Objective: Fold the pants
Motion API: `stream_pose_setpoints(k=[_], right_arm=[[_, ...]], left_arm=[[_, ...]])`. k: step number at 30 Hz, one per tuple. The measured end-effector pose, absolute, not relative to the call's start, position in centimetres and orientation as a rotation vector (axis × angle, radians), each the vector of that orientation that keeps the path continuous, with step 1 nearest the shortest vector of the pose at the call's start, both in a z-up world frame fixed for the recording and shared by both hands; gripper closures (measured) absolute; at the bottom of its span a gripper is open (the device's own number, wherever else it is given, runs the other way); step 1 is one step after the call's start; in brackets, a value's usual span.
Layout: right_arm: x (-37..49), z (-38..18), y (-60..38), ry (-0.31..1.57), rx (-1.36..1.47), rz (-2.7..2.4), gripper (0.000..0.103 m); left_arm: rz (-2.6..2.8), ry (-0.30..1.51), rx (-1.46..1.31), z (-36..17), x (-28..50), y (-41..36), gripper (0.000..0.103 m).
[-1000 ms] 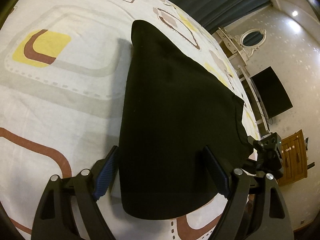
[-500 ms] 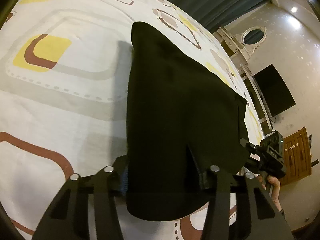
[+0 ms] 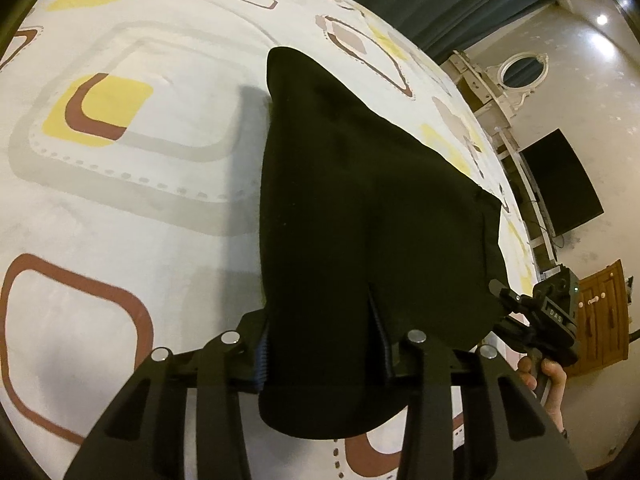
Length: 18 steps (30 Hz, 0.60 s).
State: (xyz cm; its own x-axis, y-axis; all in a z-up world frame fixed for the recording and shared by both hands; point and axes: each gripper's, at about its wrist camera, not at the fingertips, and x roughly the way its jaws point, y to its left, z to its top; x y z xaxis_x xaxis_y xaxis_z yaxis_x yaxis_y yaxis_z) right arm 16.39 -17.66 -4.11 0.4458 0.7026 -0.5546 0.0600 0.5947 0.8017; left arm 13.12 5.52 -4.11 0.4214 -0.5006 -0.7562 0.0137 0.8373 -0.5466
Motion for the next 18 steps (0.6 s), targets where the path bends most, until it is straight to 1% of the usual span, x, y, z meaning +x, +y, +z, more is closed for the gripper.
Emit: stream_pose_setpoints(k=[18], right_arm=[[11.7, -4.5, -18.6, 1.1, 0.899, 0.495, 0.072]], left_arm=[[-0.347, 1.139, -0.483, -4.0, 9.6, 5.7, 0.063]])
